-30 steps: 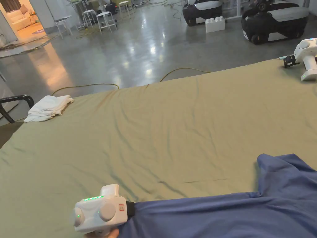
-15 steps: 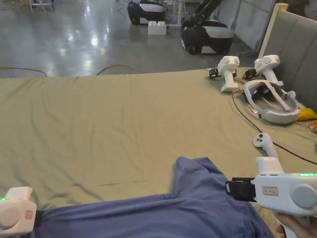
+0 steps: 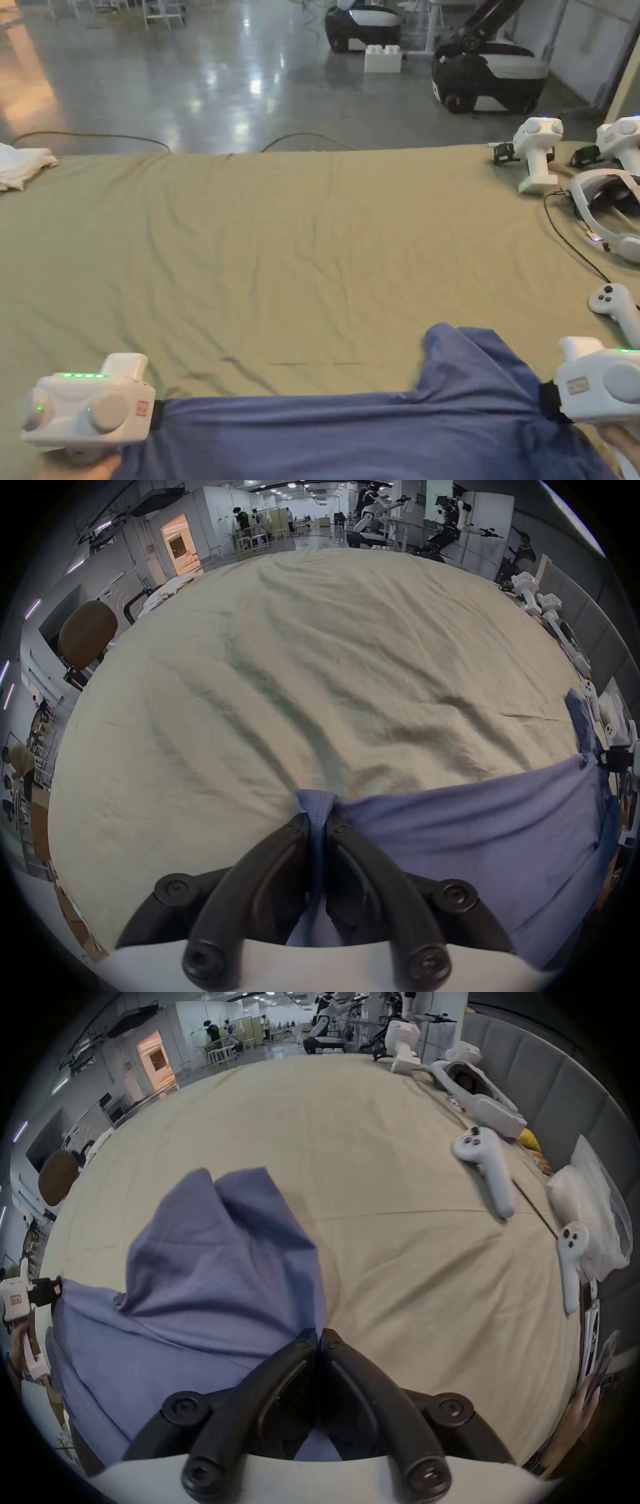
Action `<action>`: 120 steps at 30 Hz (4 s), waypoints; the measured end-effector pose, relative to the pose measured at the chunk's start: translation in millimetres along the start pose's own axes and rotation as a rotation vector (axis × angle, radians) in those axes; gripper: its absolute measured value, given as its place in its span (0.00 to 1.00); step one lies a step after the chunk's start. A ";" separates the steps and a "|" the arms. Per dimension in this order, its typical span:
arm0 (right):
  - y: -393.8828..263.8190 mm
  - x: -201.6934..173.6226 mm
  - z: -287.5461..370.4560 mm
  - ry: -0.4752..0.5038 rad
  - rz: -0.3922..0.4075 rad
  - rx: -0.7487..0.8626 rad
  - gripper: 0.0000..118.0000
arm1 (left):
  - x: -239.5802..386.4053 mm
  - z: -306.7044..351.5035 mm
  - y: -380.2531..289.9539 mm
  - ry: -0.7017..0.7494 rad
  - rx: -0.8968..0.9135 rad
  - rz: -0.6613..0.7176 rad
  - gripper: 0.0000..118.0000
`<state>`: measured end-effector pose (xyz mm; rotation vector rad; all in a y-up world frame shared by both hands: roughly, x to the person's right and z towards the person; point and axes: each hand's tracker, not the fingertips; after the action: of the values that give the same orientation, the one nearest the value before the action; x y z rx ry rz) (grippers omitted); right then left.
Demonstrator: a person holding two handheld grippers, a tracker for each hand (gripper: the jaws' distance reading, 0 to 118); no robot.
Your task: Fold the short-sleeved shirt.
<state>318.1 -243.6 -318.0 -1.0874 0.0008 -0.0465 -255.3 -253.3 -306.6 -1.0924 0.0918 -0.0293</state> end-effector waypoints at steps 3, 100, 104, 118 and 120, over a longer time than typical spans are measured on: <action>-20.7 10.4 50.8 0.092 -0.017 0.117 0.01 | -14.9 61.8 -26.6 -0.126 0.159 0.024 0.07; -244.9 -83.5 283.5 0.235 -0.086 0.601 0.00 | -131.0 69.6 -224.9 -0.714 0.234 0.934 0.10; -248.7 -81.8 286.5 0.217 -0.071 0.597 0.00 | -162.8 116.5 -208.7 -0.586 0.339 0.812 0.10; -258.3 -80.8 276.3 0.274 -0.119 0.593 0.00 | 1.9 140.1 -152.6 -0.639 0.277 0.527 0.10; -260.9 -78.9 279.2 0.258 -0.108 0.600 0.00 | 43.3 122.4 -145.7 -0.661 0.210 0.512 0.10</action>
<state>236.1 -114.6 40.9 -0.4754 0.1518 -0.2670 -198.2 -215.1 -123.9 -0.7987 -0.2248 0.7614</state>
